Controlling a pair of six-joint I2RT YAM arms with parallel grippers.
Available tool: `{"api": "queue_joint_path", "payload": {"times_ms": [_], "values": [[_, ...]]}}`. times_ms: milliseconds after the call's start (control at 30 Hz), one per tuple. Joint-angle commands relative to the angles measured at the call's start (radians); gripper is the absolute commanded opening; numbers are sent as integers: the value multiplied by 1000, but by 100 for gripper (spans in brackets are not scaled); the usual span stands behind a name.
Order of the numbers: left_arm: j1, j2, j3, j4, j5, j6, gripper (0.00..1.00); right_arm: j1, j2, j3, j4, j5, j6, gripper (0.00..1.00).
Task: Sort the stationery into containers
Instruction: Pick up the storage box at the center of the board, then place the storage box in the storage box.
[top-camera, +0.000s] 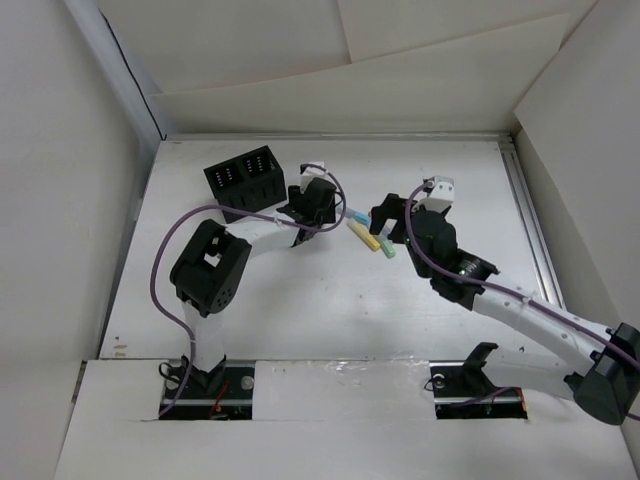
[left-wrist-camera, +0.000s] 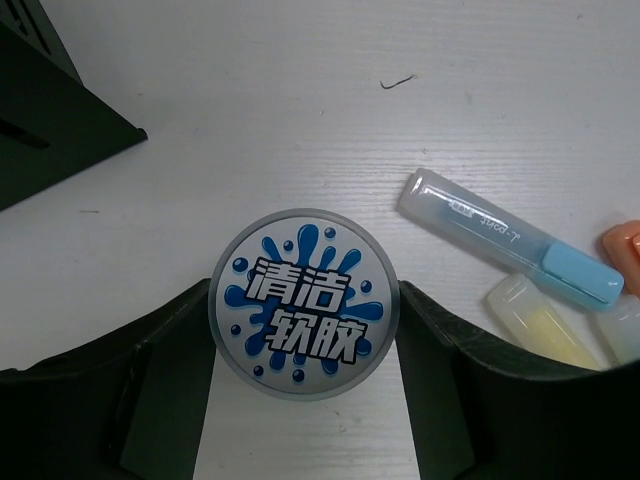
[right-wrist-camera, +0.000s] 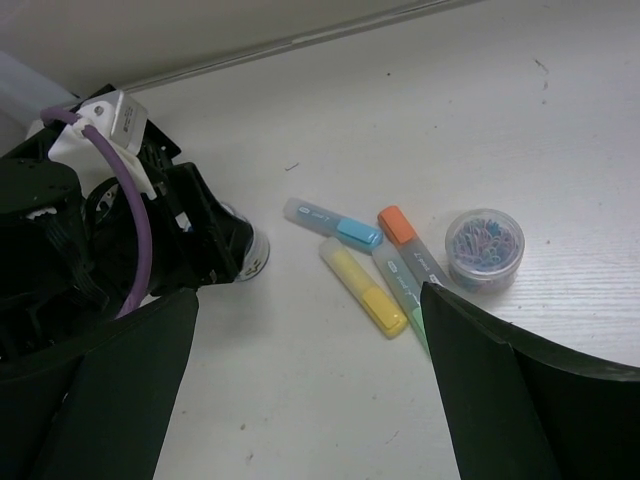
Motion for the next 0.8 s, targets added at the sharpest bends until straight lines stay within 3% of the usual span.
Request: {"api": "queue_joint_path", "payload": {"times_ms": [0, 133, 367, 600, 767], "values": [[4, -46, 9, 23, -11, 4, 48, -1, -30, -5, 32, -4, -4, 99], [4, -158, -14, 32, 22, -16, 34, -1, -50, -5, 32, 5, -4, 99], [34, -370, 0, -32, 31, -50, 31, -1, -81, -24, 32, 14, -4, 99], [233, -401, 101, -54, 92, -105, 31, -1, -70, -24, 41, 5, -4, 99], [330, -269, 289, -109, 104, -93, 29, -1, -61, -24, 41, -6, -4, 99]]}}
